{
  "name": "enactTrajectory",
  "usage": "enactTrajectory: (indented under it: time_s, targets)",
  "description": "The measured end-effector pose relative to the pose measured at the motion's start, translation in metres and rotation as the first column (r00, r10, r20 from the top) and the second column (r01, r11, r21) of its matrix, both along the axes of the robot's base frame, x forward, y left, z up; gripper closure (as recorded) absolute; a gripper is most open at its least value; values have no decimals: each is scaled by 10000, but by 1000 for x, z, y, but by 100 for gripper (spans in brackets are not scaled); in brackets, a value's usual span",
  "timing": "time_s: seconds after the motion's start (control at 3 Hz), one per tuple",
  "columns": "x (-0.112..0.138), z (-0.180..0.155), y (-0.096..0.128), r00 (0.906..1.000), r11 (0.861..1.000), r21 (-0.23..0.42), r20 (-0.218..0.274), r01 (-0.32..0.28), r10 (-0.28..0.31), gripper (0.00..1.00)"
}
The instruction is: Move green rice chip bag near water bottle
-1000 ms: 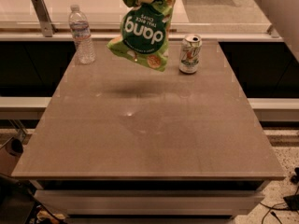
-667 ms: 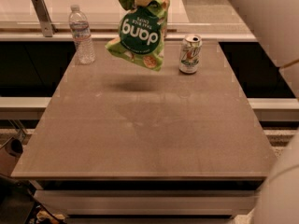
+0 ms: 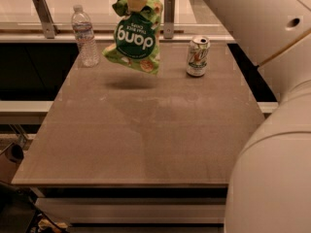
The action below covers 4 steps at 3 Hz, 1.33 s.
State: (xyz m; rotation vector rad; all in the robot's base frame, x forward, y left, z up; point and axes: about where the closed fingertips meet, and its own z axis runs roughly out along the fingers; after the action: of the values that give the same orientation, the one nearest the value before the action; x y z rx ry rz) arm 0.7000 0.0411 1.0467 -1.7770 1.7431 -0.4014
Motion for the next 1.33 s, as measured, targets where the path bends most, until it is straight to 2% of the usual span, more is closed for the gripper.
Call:
enactTrajectory:
  time_s: [0.33, 1.0, 1.33]
  targets:
    - [5, -16, 15, 9987, 9988, 79, -188, -476, 477, 100]
    - [28, -43, 23, 9891, 9908, 353, -644, -1306, 1326, 100]
    - [29, -45, 24, 9887, 9906, 350, -655, -1325, 1346, 82]
